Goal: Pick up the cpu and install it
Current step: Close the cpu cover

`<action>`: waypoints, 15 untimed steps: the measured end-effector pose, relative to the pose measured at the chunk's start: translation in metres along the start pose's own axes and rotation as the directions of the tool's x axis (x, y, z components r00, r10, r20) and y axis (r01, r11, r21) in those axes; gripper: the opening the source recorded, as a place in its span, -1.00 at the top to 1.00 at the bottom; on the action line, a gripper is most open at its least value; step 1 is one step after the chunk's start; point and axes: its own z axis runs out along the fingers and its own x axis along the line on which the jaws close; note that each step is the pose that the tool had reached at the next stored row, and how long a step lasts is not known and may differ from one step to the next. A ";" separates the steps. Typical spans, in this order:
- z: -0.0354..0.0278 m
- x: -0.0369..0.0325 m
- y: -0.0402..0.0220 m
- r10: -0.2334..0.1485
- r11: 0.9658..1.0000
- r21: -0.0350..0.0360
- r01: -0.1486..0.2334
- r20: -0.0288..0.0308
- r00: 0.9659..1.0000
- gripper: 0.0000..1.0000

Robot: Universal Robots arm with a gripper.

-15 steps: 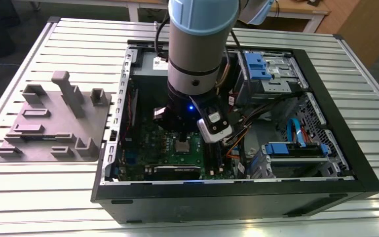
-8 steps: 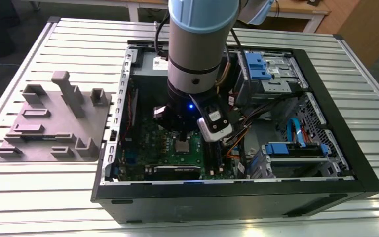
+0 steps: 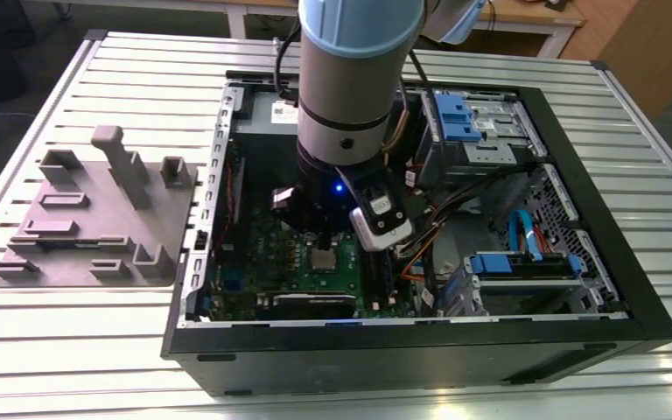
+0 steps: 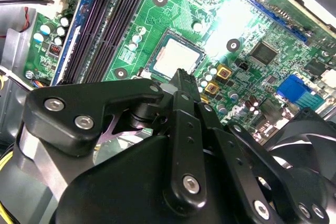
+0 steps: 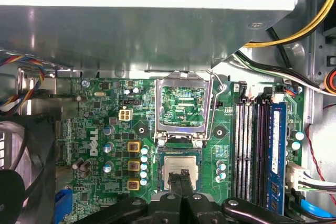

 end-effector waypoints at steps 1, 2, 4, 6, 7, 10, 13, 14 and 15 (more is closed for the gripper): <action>-0.0006 0.0000 0.0000 -0.001 1.000 0.000 0.001 0.000 1.000 0.80; -0.0019 0.0000 0.0000 -0.002 1.000 0.000 0.002 0.000 1.000 0.80; -0.0068 0.0002 -0.0001 -0.003 1.000 0.000 0.003 0.000 1.000 0.80; -0.0121 0.0003 0.0000 -0.003 1.000 -0.002 0.003 0.000 1.000 0.80; -0.0149 0.0003 -0.0001 -0.003 1.000 -0.002 0.003 0.000 1.000 0.80; -0.0225 0.0005 -0.0001 -0.003 1.000 -0.004 0.003 0.000 1.000 0.80; -0.0247 0.0005 0.0000 -0.003 1.000 -0.005 0.003 0.000 1.000 0.80; -0.0247 0.0005 0.0000 -0.003 1.000 -0.005 0.003 0.000 1.000 0.80; -0.0248 0.0005 -0.0001 -0.003 1.000 -0.005 0.003 0.000 1.000 0.80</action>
